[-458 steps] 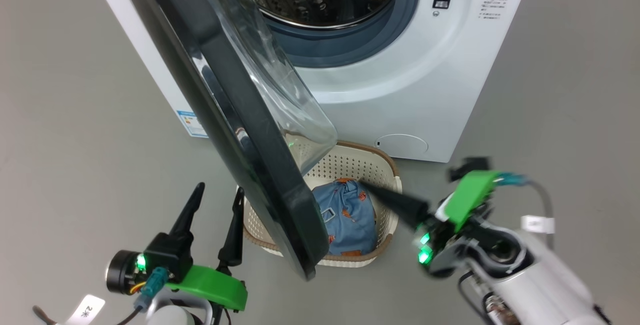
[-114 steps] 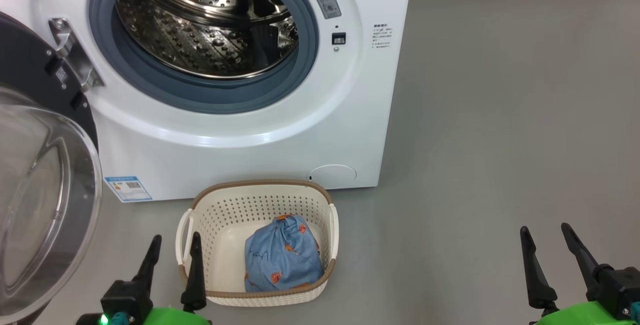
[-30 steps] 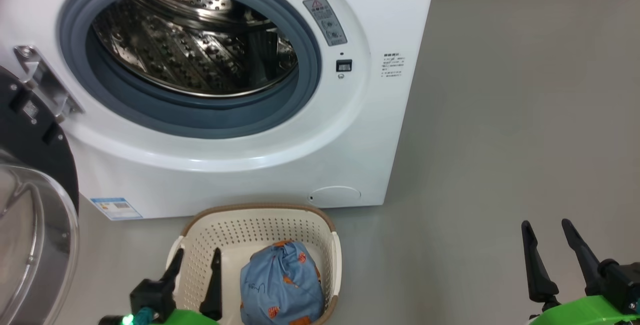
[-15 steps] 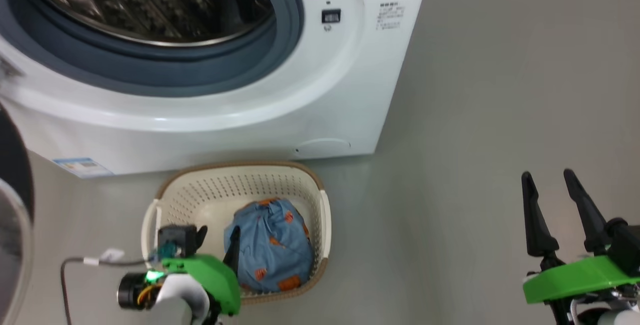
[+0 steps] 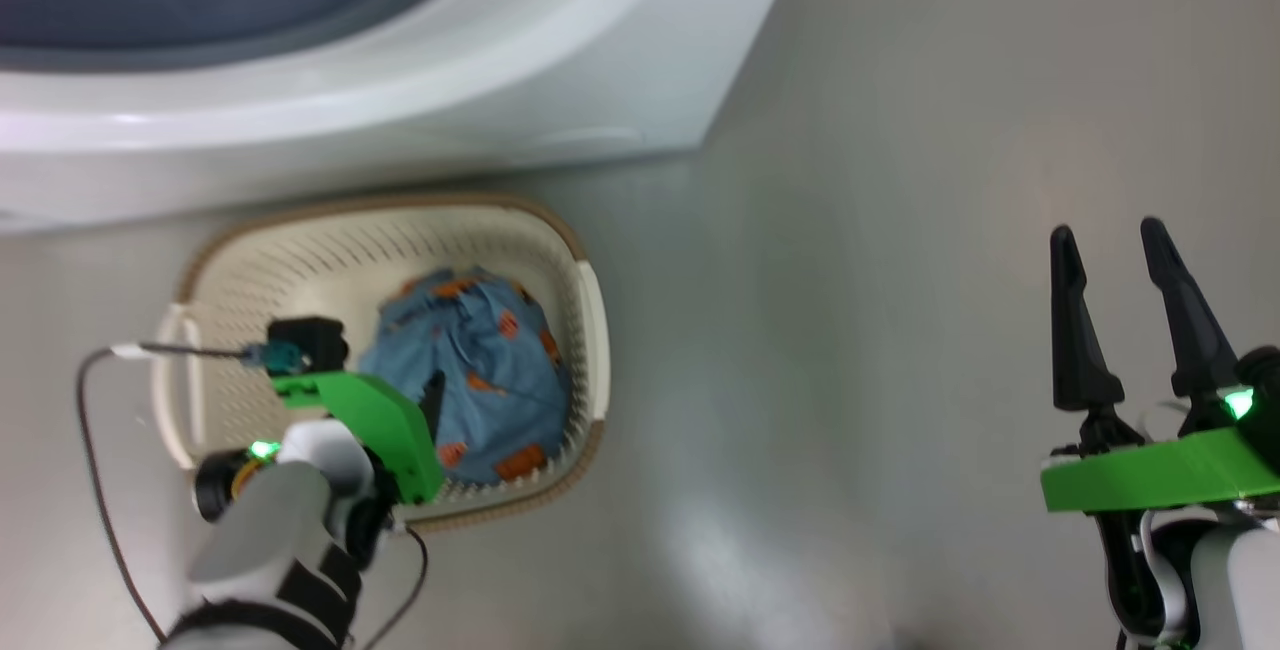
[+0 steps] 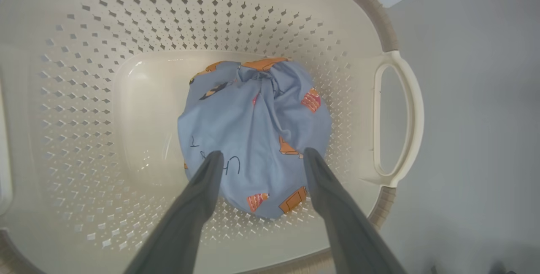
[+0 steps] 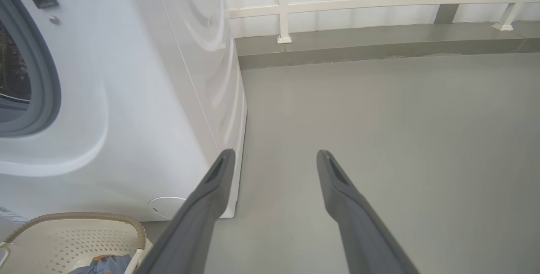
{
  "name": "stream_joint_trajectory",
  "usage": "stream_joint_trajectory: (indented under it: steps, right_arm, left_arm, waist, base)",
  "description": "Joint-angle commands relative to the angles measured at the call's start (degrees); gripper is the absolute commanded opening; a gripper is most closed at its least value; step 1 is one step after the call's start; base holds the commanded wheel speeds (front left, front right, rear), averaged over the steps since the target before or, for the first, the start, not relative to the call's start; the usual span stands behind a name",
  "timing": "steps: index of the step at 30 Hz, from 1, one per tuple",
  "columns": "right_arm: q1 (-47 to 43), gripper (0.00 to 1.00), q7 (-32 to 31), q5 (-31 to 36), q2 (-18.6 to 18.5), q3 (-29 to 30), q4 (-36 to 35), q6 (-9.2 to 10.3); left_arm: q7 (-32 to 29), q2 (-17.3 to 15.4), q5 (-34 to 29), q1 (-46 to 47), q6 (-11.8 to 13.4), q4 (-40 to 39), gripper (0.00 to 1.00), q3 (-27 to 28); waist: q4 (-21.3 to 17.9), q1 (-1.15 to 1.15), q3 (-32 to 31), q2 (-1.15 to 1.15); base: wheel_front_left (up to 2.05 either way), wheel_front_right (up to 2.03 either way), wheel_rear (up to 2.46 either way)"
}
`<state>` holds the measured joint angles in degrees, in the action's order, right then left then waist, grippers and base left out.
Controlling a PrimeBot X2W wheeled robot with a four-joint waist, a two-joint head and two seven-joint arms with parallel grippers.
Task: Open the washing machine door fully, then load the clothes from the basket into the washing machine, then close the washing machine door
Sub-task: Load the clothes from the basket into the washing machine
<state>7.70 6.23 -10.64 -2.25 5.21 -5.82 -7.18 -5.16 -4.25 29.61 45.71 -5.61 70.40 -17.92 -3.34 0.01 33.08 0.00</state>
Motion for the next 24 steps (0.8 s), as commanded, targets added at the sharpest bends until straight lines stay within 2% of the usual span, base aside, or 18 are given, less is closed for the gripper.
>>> stream_joint_trajectory:
  steps: [1,14,21,22,24]
  right_arm:
    - [0.65,1.00,0.61,-0.81,-0.63,-1.61,-1.27,-0.31]
    - [4.22,1.00,3.72,-2.65,-0.63,-3.20,0.82,-0.31]
    - [4.88,1.00,4.55,-3.61,-0.63,-3.35,1.36,-0.31]
    - [4.91,1.00,4.63,-3.63,-0.63,-3.30,1.46,-0.31]
    - [4.94,1.00,4.77,-3.69,-0.63,-3.25,1.63,-0.31]
  left_arm:
    - [-0.21,-2.10,0.42,0.37,-0.35,-0.12,1.00,1.56]
    - [-7.00,-5.30,5.39,6.60,-0.72,2.81,1.00,5.06]
    - [-5.98,-6.37,7.16,8.84,-0.67,3.08,1.00,6.50]
    - [-5.69,-6.40,7.18,8.96,-0.68,3.11,0.49,6.47]
    - [-5.21,-6.32,7.54,9.02,-0.72,3.17,0.00,6.67]
  waist:
    - [-3.83,-0.01,7.92,0.00]
    - [-6.83,-0.01,16.88,0.00]
    - [-7.80,-0.01,19.60,0.00]
    - [-7.76,-0.01,19.73,0.00]
    - [-7.63,-0.01,19.90,0.00]
  base:
    - [0.00,0.00,0.00]
    - [0.00,0.00,0.00]
    - [0.00,0.00,0.00]
    - [0.00,0.00,0.00]
    - [0.00,0.00,0.00]
